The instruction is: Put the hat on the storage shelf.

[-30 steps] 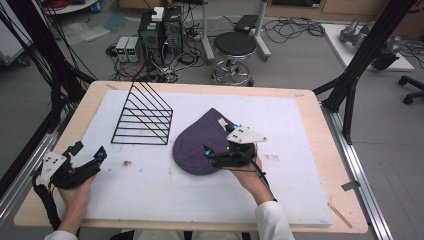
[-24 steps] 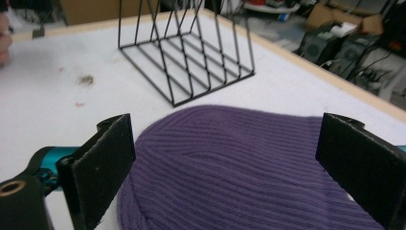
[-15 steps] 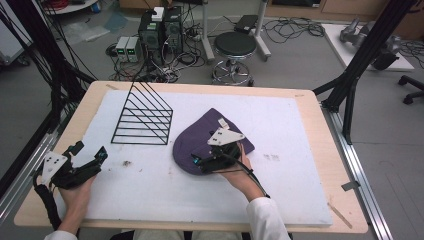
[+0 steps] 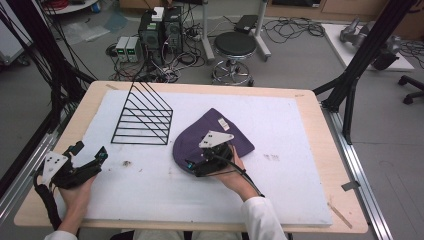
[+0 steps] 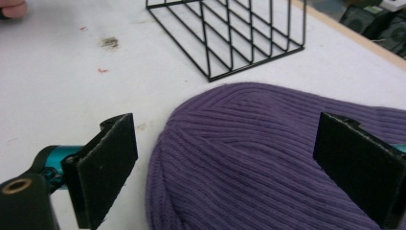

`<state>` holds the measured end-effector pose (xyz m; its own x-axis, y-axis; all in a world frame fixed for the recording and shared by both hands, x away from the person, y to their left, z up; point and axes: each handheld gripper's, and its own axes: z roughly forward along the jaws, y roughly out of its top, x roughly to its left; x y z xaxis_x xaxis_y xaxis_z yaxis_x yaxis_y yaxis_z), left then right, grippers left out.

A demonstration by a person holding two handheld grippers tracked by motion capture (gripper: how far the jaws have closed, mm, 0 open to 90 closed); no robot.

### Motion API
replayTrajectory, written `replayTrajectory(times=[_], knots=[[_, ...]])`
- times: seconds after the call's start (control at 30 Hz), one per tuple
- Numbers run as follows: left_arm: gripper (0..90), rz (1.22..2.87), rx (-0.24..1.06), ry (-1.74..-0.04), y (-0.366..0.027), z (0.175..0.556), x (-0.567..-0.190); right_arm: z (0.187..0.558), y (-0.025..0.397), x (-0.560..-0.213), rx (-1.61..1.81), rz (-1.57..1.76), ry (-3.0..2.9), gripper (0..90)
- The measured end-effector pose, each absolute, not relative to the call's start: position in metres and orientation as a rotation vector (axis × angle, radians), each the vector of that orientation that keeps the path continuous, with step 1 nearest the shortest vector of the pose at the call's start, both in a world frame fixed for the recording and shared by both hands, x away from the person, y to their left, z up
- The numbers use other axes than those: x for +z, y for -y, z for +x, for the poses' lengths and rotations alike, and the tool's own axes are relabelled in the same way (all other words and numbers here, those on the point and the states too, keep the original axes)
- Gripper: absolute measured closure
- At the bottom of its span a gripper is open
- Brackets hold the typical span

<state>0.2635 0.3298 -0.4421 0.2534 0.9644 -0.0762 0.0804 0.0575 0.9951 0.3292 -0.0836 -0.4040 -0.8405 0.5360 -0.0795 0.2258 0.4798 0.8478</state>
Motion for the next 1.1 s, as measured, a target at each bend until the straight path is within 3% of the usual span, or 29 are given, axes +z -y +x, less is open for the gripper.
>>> replayTrajectory(times=[1.1], knots=[[18.1, 1.319, 0.921, -1.101, -0.331, 0.265, -0.443, 0.343, 0.071, -0.444, 0.987, 0.558, -2.676, 7.2]])
